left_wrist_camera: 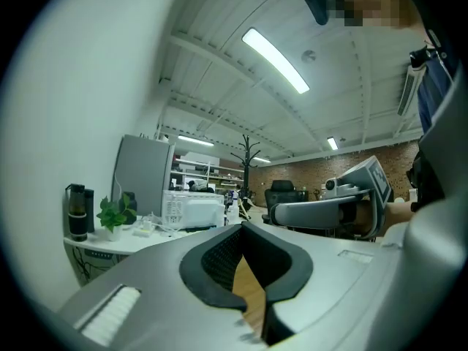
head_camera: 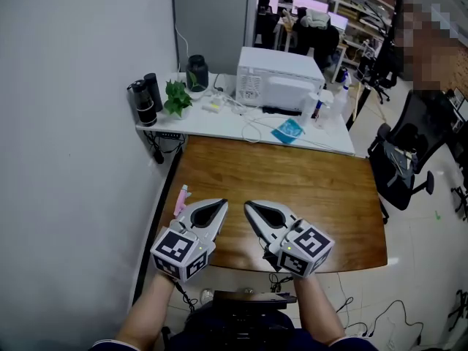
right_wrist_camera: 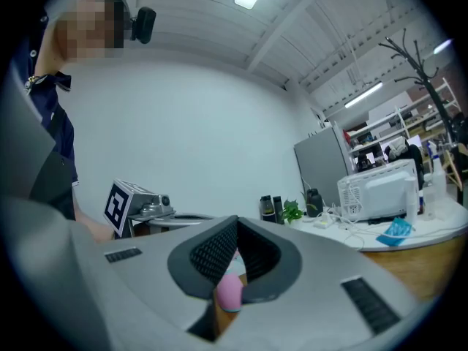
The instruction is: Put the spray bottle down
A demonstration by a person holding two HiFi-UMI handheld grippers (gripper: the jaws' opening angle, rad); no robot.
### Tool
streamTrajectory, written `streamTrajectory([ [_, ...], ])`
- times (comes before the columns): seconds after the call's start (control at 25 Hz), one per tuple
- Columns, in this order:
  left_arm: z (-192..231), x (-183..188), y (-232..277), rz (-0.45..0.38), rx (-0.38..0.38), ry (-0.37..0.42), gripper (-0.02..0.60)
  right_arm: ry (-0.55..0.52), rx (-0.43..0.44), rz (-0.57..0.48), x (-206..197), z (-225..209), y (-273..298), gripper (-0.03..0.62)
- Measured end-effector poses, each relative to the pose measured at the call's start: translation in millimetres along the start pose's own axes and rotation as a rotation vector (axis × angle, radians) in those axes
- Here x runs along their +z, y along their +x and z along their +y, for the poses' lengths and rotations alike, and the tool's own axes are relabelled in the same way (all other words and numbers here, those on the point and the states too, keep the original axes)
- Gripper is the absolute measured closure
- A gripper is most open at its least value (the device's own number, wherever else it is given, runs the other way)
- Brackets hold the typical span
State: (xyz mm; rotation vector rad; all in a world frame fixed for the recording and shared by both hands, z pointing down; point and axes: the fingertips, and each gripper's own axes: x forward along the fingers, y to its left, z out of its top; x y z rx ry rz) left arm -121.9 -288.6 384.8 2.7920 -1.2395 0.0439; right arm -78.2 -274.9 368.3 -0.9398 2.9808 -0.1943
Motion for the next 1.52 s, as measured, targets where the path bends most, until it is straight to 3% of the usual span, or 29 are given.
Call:
streamTrajectory([
  [0.36, -7, 11, 10, -0.009, -0.022, 0.010, 0.572, -0.034, -0.038, -0.015, 10, -9, -11, 0.594],
  [1.52, -11, 0, 6, 0.018, -0.025, -0.019, 0.572, -0.039, -0.034, 0.011, 5, -5, -14, 0.594],
])
